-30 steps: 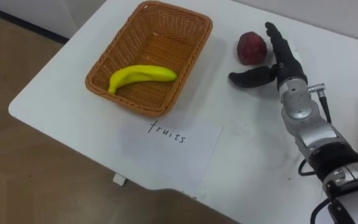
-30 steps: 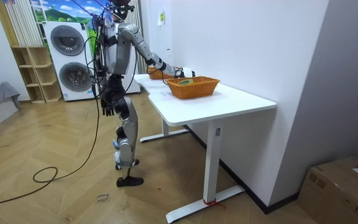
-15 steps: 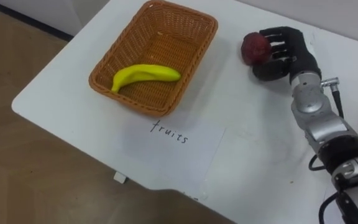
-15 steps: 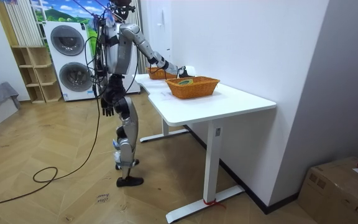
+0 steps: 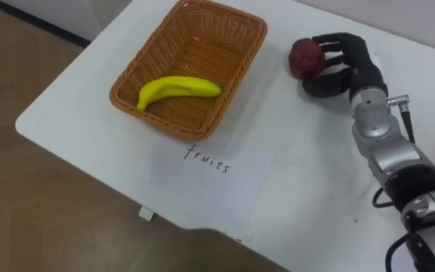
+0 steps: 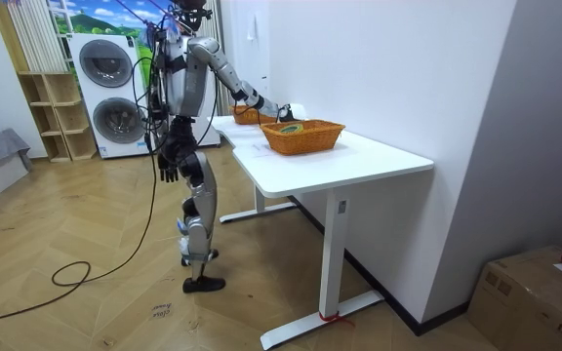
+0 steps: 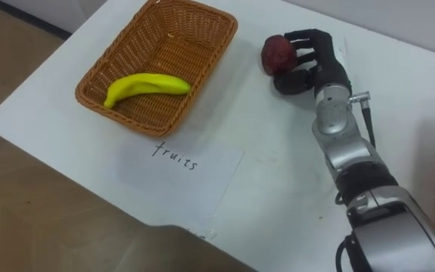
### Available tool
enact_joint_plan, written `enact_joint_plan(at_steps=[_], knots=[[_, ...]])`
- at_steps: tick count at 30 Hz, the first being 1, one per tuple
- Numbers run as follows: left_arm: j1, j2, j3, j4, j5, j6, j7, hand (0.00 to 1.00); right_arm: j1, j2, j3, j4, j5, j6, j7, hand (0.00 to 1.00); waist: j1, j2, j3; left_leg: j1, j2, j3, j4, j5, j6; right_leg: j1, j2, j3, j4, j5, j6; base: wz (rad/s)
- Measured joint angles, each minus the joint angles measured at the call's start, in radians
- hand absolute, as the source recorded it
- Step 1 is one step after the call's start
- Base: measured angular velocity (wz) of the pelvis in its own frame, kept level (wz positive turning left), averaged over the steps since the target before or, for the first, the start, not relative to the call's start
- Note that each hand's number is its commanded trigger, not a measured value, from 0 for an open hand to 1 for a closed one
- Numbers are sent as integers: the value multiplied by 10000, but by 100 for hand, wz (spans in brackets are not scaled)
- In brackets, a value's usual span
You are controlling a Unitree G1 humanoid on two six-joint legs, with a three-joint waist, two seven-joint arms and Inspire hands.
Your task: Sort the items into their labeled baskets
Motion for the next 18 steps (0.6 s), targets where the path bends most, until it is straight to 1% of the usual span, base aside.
enact_joint_plan(at_steps=[7,12,14,18], knots=[[-1,19,13,-99,96,-2,-25,0,-1,6,-91,126,129,-128,7,100,12,32,17,-59,0,-20,-2,0,-2,-30,12,18,-4,0,-1,0],[0,18,113,-87,108,10,-192,0,-1,-8,-273,181,895,-172,428,100,-2,36,13,-42,-2,8,6,2,-3,-32,10,11,-20,2,-4,0],[0,4,192,-93,108,12,-212,0,2,0,-450,215,1232,-185,596,100,-31,56,1,-13,-7,29,1,1,-2,-10,10,22,-26,2,-4,0],[0,7,395,-109,90,12,-208,0,2,-2,-461,204,1651,-163,752,100,-72,89,-22,20,-8,39,-13,2,-2,16,7,17,-27,2,-4,0]])
